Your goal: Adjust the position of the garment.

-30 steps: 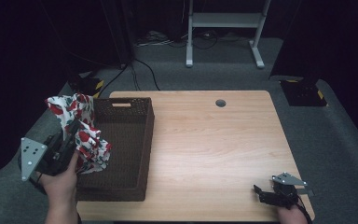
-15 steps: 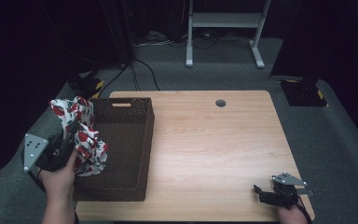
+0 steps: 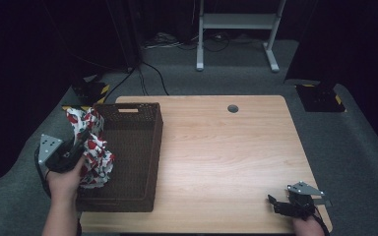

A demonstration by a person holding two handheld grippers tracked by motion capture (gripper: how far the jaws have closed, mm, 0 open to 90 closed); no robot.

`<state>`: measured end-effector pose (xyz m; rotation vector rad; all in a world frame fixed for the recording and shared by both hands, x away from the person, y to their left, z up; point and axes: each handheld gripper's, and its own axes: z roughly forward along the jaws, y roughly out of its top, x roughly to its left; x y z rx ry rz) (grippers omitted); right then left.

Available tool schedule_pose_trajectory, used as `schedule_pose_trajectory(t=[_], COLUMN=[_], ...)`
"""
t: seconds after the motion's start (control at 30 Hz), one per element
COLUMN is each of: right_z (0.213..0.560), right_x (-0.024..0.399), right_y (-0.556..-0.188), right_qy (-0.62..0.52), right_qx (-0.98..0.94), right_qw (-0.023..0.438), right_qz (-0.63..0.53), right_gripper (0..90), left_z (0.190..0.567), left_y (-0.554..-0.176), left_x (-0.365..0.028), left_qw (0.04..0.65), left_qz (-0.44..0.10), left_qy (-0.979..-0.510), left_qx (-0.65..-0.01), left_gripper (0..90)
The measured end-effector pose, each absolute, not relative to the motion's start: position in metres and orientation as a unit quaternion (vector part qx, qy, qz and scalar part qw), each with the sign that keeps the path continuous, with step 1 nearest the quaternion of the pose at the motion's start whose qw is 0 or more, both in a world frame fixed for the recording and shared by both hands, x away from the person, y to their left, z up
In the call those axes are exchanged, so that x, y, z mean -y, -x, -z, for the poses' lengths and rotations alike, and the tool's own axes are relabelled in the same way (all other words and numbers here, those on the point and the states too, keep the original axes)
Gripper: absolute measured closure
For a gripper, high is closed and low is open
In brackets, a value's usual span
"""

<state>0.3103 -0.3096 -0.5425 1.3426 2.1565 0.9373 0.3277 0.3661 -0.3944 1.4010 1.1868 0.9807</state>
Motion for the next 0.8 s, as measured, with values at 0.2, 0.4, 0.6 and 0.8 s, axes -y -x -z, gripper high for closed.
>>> schedule_pose_trajectory(t=[0.2,0.4,0.6,0.8], right_z=[0.543,0.542,0.542,0.542], right_x=[0.309,0.310,0.309,0.309], right_y=[-0.310,-0.310,-0.310,-0.310], right_qy=[-0.485,-0.484,-0.485,-0.485], right_qx=[-0.777,-0.778,-0.777,-0.777], right_qw=[0.215,0.215,0.215,0.215], right_qz=[-0.338,-0.338,-0.338,-0.338], right_gripper=[12.8,12.8,12.8,12.8], left_z=[0.405,0.405,0.405,0.409], left_y=[-0.325,-0.322,-0.324,-0.333], left_x=[-0.369,-0.376,-0.383,-0.384], left_qw=[0.492,0.462,0.426,0.400], left_qz=[-0.392,-0.380,-0.377,-0.372], left_qy=[-0.595,-0.614,-0.633,-0.646], left_qx=[-0.500,-0.515,-0.526,-0.534], left_gripper=[81.4,81.4,81.4,81.3])
